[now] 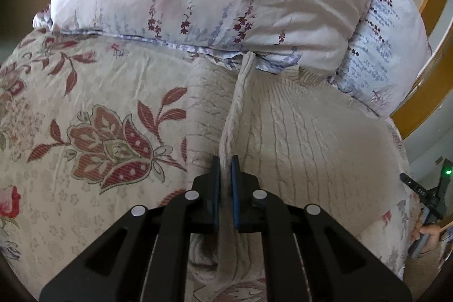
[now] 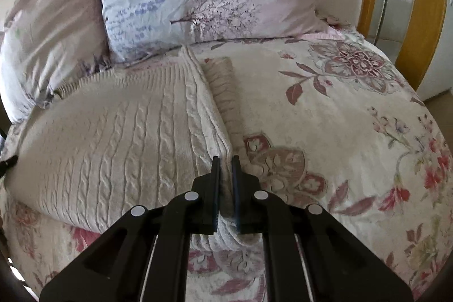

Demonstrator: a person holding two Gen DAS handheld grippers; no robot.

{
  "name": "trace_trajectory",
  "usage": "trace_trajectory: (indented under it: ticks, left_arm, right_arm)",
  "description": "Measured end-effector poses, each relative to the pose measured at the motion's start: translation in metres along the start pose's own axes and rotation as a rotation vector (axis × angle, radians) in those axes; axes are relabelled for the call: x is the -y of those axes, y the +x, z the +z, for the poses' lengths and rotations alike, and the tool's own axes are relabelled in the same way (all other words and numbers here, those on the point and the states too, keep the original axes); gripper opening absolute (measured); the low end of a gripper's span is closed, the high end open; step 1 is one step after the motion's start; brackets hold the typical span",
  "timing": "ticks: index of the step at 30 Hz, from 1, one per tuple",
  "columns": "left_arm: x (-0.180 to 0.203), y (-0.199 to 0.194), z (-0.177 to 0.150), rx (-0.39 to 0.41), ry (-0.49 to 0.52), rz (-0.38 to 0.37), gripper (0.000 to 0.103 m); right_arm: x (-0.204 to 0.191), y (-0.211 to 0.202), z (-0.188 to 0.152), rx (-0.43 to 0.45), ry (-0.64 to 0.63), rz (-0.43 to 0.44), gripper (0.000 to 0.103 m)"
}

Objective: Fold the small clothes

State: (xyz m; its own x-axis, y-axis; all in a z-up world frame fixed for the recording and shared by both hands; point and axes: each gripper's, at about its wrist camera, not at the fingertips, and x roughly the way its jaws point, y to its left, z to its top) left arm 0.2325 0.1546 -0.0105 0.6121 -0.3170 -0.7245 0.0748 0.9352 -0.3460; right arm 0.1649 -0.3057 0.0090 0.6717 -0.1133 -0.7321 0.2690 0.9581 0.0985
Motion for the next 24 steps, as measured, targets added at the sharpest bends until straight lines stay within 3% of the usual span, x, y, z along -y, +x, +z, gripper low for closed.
trace_trajectory:
  ticks: [7, 9, 11, 14, 19, 24]
  left_arm:
    - [-0.004, -0.003, 0.001, 0.000, -0.036, -0.026, 0.013]
    - [-0.003, -0.007, 0.000, 0.007, -0.038, -0.023, 0.019]
    - [-0.001, -0.015, 0.001, 0.031, -0.043, -0.020, 0.037]
    - [0.007, -0.028, 0.002, 0.093, -0.025, 0.018, 0.053]
    - [0.040, -0.036, 0.001, 0.154, 0.088, 0.000, 0.065]
    - [0.059, -0.013, -0.006, 0.091, 0.184, 0.035, 0.068]
  right_arm:
    - [0.005, -0.001, 0.001, -0.024, 0.045, 0.017, 0.009]
    - [0.005, -0.004, 0.004, -0.015, 0.064, 0.029, 0.022]
    - [0.003, -0.011, 0.006, 0.015, 0.068, 0.028, 0.029]
    - [-0.007, -0.020, 0.011, 0.064, 0.039, 0.053, 0.029]
    - [-0.033, -0.017, 0.018, 0.070, -0.041, 0.095, 0.030]
    - [-0.054, 0.003, 0.015, 0.012, -0.104, 0.076, 0.054]
